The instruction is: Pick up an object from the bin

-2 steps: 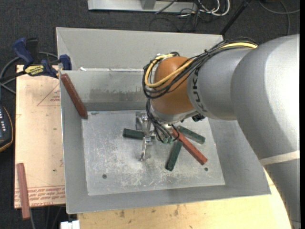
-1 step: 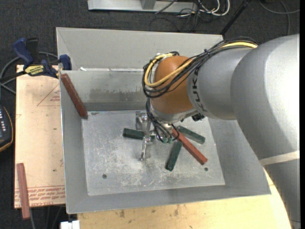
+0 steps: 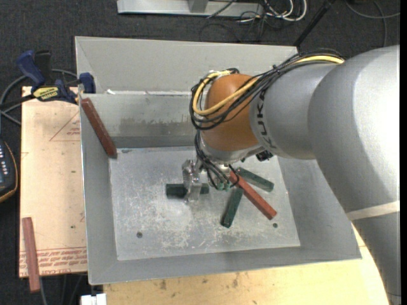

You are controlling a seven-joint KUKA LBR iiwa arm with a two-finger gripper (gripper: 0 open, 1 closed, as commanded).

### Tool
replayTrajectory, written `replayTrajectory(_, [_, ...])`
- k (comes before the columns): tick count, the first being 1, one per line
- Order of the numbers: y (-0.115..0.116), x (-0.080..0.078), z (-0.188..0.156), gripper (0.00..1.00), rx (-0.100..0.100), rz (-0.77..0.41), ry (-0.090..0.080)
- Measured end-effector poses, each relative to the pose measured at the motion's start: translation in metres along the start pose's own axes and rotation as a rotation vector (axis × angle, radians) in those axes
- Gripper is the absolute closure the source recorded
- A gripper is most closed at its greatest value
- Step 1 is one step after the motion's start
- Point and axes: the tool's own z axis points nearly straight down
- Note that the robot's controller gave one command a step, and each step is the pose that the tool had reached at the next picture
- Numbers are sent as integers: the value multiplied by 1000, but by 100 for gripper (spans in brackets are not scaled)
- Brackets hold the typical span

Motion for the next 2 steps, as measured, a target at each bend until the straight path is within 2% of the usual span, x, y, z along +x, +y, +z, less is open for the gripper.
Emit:
replayTrajectory(1, [0, -2, -56, 100, 0, 0, -5])
replayTrajectory(2, [1, -5, -132, 100, -1, -1, -9])
